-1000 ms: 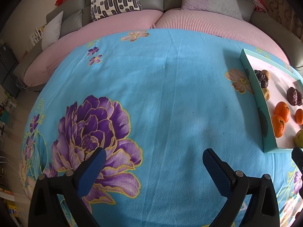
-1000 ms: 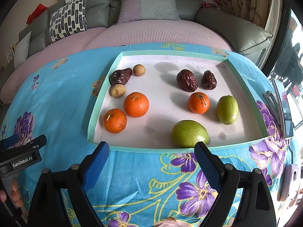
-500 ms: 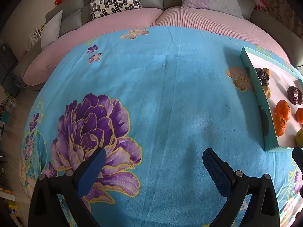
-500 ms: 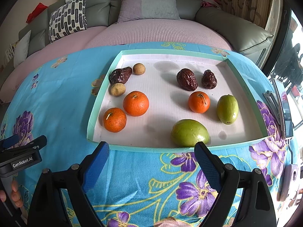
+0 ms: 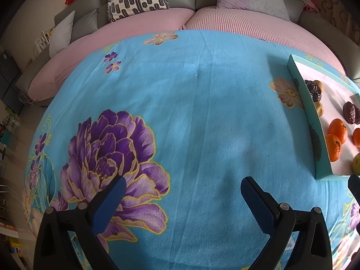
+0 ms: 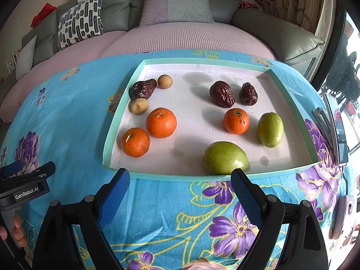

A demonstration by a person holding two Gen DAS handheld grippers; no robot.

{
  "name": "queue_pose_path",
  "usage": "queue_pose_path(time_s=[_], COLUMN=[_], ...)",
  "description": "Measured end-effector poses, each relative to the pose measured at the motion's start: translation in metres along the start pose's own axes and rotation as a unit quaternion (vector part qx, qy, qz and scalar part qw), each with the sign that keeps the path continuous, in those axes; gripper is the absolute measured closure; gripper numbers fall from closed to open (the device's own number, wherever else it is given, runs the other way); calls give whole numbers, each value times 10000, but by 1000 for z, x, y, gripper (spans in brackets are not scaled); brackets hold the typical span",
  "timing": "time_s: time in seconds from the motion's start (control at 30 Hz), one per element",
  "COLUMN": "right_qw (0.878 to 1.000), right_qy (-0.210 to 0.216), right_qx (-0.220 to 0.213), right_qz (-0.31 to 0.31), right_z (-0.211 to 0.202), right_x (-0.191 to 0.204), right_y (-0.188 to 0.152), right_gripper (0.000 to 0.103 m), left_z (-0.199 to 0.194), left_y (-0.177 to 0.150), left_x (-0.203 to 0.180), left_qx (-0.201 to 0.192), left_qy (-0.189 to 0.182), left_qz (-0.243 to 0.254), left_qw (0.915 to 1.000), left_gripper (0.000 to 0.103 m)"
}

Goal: Organize fruits

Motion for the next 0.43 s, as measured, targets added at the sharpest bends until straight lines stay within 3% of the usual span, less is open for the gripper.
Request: queue_pose_path(time_s=[0.43], right_qw=[10000], right_qy=[1], right_qx=[10], right_qz=[2], right_z=[1], right_x=[-1], right_y=[-1], right_gripper=[11], left_z=[-3], left_y=[2], left_x=[3], left_qx=[-80], left_qy=[49], left_qz=[-37], left_qw=[9999], left_gripper=[0])
Point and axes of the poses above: each gripper's, at about its wrist camera, not at the fingertips, and z roughly the way its jaws point, x to its left, y to its top, the point moved 5 cm from there along z, roughly the way its jaws point, and after that the axes turned 5 degrees about z, right-handed, at the moved point
